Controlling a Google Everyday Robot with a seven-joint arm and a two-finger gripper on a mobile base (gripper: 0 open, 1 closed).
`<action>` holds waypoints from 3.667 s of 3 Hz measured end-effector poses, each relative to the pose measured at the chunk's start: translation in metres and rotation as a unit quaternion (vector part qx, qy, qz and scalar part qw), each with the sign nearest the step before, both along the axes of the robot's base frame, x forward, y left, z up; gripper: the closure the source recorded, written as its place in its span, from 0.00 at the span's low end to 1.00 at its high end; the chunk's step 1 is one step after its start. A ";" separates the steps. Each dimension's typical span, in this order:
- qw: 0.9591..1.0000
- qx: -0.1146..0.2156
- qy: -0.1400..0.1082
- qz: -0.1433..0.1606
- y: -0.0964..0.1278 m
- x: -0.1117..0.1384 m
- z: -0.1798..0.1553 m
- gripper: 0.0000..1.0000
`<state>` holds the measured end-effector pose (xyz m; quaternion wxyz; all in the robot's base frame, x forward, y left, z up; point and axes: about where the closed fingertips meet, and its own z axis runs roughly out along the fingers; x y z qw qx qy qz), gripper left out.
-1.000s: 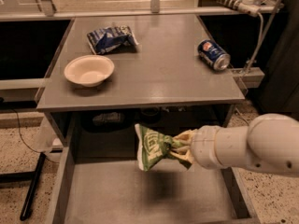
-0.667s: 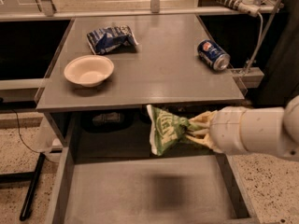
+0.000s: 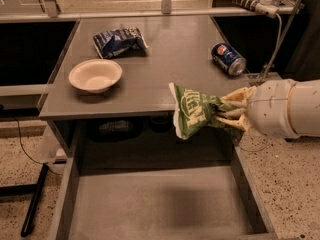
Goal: Pick green jalapeno chip bag from top drawer and place on counter
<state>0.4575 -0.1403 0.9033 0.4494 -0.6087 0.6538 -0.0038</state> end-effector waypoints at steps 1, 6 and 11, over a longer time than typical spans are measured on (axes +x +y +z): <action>0.999 -0.024 -0.025 0.003 0.003 0.033 0.008 1.00; 1.000 0.002 -0.027 0.000 0.019 0.251 -0.006 1.00; 0.999 0.031 0.011 0.032 0.047 0.252 -0.034 0.35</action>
Offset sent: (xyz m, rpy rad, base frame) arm 0.2115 -0.0093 0.0637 -0.1589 -0.2245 -0.0426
